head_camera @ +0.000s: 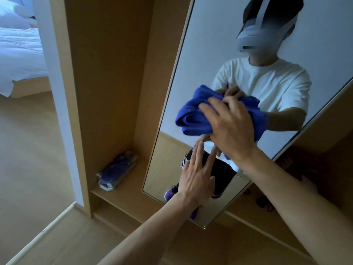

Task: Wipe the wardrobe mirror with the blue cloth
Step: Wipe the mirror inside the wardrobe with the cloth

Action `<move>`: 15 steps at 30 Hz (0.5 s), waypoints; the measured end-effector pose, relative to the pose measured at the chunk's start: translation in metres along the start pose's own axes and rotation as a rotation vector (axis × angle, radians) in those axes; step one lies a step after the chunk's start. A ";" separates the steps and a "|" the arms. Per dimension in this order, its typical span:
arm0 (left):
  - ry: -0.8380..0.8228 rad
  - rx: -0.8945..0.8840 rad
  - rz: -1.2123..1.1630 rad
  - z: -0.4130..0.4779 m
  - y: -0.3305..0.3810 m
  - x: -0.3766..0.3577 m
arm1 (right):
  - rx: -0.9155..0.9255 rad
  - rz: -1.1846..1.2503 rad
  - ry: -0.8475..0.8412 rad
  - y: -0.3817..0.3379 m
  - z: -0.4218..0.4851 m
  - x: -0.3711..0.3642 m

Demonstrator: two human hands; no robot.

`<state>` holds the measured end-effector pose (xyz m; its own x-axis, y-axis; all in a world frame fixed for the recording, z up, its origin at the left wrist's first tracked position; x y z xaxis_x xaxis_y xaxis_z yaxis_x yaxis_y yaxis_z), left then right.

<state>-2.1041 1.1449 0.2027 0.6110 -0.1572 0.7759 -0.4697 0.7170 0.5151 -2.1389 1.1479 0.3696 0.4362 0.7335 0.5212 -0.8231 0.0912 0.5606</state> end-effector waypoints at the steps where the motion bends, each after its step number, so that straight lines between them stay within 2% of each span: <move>1: -0.022 0.005 0.023 0.000 -0.001 -0.001 | 0.015 -0.007 -0.033 -0.011 -0.010 -0.007; 6: -0.136 0.043 0.092 -0.001 0.001 -0.015 | 0.149 -0.023 -0.281 -0.053 -0.044 -0.040; 9: -0.143 0.056 0.086 -0.001 0.001 -0.022 | 0.168 0.005 -0.363 -0.054 -0.037 -0.044; 15: -0.072 0.029 0.033 -0.002 0.003 -0.020 | 0.083 0.020 -0.257 -0.031 0.015 -0.022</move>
<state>-2.1167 1.1520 0.1878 0.5477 -0.1827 0.8165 -0.5079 0.7029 0.4980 -2.1171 1.1188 0.3503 0.5064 0.5388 0.6732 -0.8048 0.0151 0.5934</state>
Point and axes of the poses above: each hand's wrist, its own z-axis towards the middle knuckle, its own x-axis out of the back of the hand, y = z × x, the point moved 5 cm from there along z, towards the middle knuckle, and after that the axes turned 2 degrees about x, right-handed, at the moved point
